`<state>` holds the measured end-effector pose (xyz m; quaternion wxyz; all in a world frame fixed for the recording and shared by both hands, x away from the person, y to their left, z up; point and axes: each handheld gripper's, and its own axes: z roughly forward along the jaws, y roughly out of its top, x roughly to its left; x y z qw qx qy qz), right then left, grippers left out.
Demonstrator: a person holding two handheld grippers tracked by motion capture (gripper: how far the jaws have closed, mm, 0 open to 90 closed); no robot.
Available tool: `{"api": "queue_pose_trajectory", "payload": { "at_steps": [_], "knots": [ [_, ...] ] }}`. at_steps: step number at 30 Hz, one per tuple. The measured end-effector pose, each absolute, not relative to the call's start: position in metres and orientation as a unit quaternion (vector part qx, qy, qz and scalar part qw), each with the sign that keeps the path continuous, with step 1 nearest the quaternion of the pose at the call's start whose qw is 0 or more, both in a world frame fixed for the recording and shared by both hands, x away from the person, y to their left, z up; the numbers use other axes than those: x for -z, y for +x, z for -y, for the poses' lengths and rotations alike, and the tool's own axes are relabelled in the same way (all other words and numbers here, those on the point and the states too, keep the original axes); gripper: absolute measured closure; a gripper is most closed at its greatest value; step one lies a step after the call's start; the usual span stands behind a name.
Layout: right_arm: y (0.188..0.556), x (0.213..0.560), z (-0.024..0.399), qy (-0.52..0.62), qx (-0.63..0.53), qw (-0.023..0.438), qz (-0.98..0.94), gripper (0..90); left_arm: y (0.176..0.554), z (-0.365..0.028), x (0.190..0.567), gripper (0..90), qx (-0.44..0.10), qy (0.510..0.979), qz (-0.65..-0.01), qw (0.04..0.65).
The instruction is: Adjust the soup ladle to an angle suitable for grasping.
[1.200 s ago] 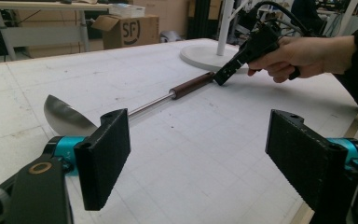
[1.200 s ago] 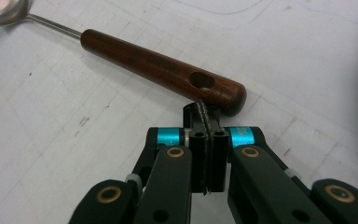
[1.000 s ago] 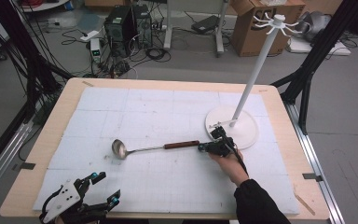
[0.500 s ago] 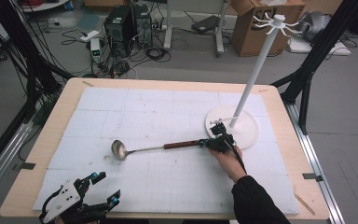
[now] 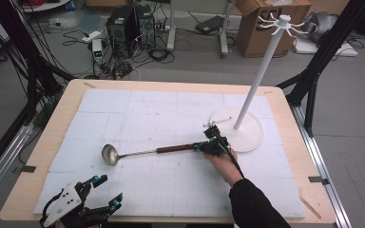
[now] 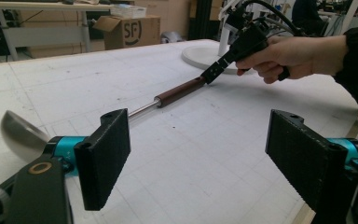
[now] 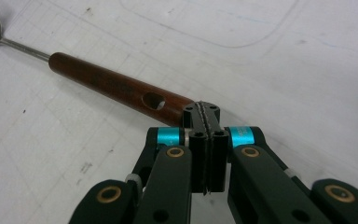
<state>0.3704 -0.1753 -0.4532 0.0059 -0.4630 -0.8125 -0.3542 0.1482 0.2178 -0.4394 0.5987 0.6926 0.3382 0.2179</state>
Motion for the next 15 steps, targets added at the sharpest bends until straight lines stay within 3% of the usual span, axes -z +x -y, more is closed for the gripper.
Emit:
{"api": "queue_pose_trajectory", "payload": {
  "at_steps": [15],
  "knots": [
    [0.37,0.456,0.153,-0.45,0.361,0.012,0.817,90.0,0.148,-0.218,0.439,22.6,-0.219,0.692,-0.338,0.599]
  ]
}}
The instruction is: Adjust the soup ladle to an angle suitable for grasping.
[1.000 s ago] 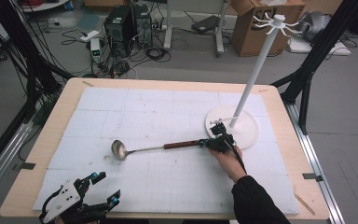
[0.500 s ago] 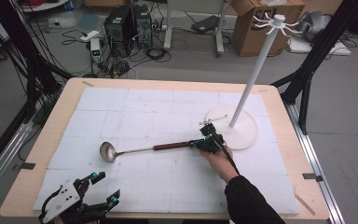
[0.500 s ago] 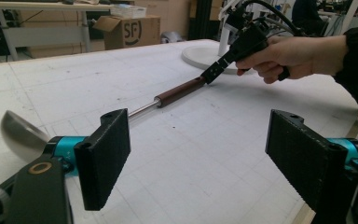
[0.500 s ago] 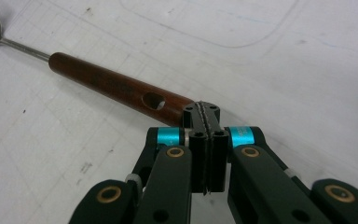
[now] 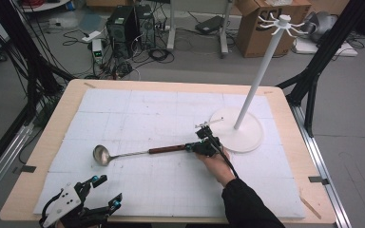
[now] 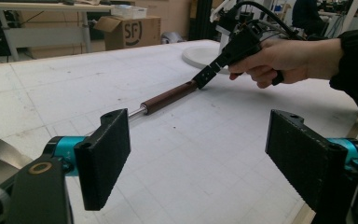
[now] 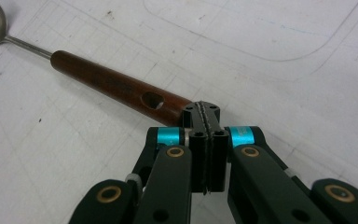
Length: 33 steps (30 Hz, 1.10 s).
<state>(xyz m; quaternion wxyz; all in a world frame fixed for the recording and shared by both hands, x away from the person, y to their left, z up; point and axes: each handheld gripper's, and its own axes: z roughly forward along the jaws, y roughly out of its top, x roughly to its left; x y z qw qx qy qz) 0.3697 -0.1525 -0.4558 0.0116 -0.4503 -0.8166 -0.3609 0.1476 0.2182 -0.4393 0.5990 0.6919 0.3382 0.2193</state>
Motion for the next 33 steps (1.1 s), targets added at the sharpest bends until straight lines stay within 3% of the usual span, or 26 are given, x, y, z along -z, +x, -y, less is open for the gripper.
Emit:
{"api": "queue_pose_trajectory", "payload": {
  "at_steps": [11,22,26,33],
  "knots": [
    [0.361,0.447,0.16,-0.449,0.38,-0.019,0.809,90.0,0.145,-0.218,0.438,22.7,-0.222,0.692,-0.338,0.598],
    [0.307,0.424,0.199,-0.431,0.438,-0.057,0.787,89.1,0.144,-0.217,0.438,22.7,-0.223,0.694,-0.335,0.597],
    [0.284,0.42,0.209,-0.412,0.448,-0.094,0.788,71.8,0.145,-0.215,0.439,22.7,-0.224,0.695,-0.335,0.595],
    [0.262,0.415,0.222,-0.405,0.455,-0.116,0.785,39.1,0.146,-0.215,0.439,22.7,-0.226,0.698,-0.334,0.592]
  ]
}}
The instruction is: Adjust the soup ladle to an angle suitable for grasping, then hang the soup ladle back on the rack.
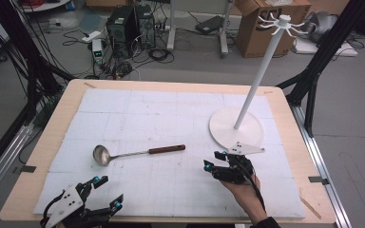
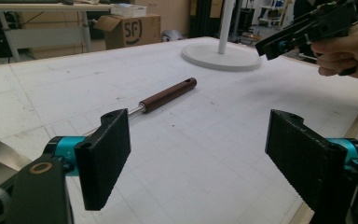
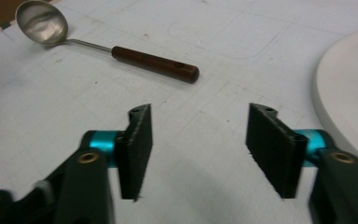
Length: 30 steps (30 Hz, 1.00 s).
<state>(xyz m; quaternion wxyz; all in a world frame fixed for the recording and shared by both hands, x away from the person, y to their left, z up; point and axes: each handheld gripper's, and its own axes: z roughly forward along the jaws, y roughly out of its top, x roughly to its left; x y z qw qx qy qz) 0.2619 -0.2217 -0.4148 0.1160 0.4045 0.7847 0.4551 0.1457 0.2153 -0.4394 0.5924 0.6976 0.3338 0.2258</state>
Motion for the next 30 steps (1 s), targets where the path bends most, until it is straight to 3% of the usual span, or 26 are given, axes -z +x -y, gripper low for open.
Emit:
{"api": "queue_pose_trajectory", "payload": {
  "at_steps": [3,7,22,30],
  "knots": [
    [0.252,0.413,0.226,0.405,-0.462,0.129,-0.778,28.9,0.147,-0.216,0.44,22.7,-0.225,0.696,-0.336,0.593],
    [0.239,0.413,0.232,0.394,-0.476,0.14,-0.774,22.8,0.149,-0.217,0.441,22.7,-0.224,0.696,-0.338,0.592],
    [0.2,0.418,0.245,0.365,-0.502,0.178,-0.764,21.4,0.154,-0.215,0.442,22.6,-0.225,0.699,-0.339,0.588],
    [0.193,0.416,0.253,0.36,-0.519,0.182,-0.754,19.6,0.191,-0.21,0.42,22.4,-0.197,0.711,-0.317,0.596]
  ]
}}
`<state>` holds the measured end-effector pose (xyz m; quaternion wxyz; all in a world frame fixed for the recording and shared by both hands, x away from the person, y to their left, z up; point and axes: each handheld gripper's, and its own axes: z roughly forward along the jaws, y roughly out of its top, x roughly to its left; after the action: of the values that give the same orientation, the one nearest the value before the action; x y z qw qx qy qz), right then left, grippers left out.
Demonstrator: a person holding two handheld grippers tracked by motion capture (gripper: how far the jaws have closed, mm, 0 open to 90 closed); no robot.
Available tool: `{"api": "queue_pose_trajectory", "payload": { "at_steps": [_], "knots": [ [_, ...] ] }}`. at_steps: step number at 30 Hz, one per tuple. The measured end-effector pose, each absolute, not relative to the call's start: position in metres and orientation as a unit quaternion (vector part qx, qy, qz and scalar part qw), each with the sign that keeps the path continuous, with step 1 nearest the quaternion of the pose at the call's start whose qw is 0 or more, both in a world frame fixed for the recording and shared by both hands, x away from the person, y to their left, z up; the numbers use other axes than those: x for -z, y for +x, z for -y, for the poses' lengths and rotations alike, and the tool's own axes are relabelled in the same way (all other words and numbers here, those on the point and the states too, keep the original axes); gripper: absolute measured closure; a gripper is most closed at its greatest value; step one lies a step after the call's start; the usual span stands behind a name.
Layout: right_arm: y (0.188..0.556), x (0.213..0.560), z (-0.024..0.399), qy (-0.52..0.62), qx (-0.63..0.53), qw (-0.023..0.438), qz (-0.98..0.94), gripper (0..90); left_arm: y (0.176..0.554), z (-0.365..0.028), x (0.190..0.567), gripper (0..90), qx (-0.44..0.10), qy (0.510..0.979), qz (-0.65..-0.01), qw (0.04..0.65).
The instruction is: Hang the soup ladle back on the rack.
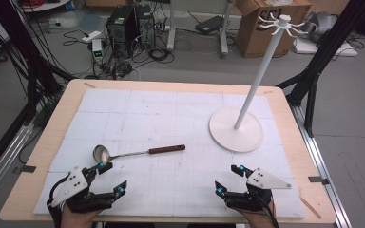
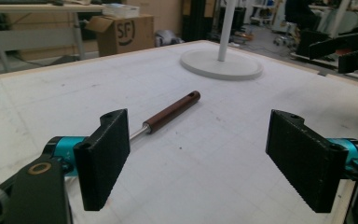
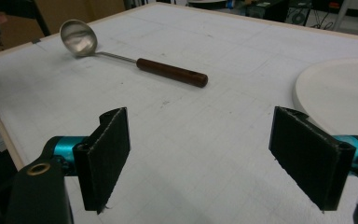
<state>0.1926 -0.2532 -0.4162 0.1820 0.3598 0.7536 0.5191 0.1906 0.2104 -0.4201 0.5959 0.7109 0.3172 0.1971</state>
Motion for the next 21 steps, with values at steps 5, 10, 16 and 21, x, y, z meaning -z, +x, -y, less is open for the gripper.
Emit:
{"api": "queue_pose_trajectory", "payload": {
  "at_steps": [5,10,16,21],
  "knots": [
    [0.192,0.415,0.255,0.361,-0.524,0.185,-0.749,19.3,0.222,-0.203,0.412,22.5,-0.152,0.73,-0.3,0.595],
    [0.193,0.416,0.257,0.363,-0.528,0.182,-0.746,19.4,0.252,-0.191,0.408,23.3,-0.132,0.757,-0.296,0.567],
    [0.193,0.417,0.257,0.362,-0.533,0.176,-0.744,19.4,0.276,-0.176,0.404,26.3,-0.137,0.79,-0.289,0.523],
    [0.192,0.415,0.257,0.359,-0.54,0.173,-0.741,19.5,0.298,-0.155,0.401,28.8,-0.118,0.843,-0.26,0.456]
  ]
}}
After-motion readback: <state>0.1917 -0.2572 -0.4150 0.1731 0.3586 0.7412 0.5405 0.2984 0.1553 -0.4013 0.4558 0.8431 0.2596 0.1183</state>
